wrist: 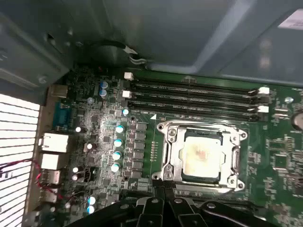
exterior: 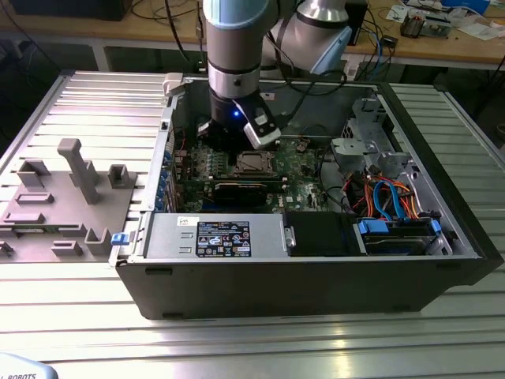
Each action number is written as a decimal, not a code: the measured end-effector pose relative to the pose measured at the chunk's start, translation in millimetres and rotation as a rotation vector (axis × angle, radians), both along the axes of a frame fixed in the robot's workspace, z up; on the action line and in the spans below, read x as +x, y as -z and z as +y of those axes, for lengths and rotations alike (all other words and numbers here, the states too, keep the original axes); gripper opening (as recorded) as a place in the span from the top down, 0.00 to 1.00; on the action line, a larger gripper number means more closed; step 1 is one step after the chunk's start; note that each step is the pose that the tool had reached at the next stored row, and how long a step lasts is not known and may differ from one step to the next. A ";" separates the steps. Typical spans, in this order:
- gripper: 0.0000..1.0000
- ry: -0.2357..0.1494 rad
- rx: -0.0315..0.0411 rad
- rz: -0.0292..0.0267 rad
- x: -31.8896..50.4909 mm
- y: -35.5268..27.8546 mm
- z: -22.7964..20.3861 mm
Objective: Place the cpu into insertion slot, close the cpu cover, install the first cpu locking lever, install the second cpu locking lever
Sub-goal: 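Install the second cpu locking lever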
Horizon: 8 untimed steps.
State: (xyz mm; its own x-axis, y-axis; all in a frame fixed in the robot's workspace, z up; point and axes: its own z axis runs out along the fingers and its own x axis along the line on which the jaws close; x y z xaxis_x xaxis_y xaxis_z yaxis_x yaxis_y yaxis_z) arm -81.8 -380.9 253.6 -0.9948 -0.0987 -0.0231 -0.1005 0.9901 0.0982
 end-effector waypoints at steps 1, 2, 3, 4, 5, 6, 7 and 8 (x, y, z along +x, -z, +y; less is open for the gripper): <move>0.89 0.000 -0.0003 0.0002 0.0 -12.8 -1.7; 0.89 0.000 0.0003 0.0039 8.8 -9.5 -11.8; 0.89 0.000 0.0001 0.0057 12.1 -8.5 -12.2; 0.89 0.000 0.0001 0.0094 18.7 -6.1 -12.6; 0.89 0.000 0.0003 0.0128 24.1 -4.2 -12.8; 0.89 0.000 0.0012 0.0158 26.3 -2.1 -13.0; 0.89 0.000 0.0019 0.0168 26.1 2.3 -13.1; 0.89 0.000 0.0019 0.0169 25.2 4.9 -13.0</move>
